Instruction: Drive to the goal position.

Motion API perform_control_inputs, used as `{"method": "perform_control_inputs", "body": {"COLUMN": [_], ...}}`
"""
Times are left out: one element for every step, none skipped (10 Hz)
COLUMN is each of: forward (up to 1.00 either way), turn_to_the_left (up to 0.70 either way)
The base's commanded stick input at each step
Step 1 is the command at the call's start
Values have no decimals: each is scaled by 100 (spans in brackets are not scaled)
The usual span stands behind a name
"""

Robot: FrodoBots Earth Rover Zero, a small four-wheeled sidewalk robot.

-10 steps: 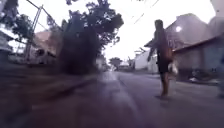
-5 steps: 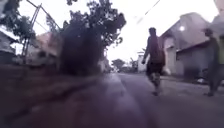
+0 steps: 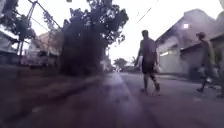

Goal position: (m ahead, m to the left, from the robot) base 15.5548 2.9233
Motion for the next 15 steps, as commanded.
{"method": "perform_control_inputs", "body": {"forward": [70, 70, 70, 70, 70, 70, 70, 70, 70, 70, 70, 70, 70, 70, 70], "turn_to_the_left": [0, 0, 0, 0, 0, 0, 0, 0, -11, -32, -24, 0, 0, 0, 0]}}
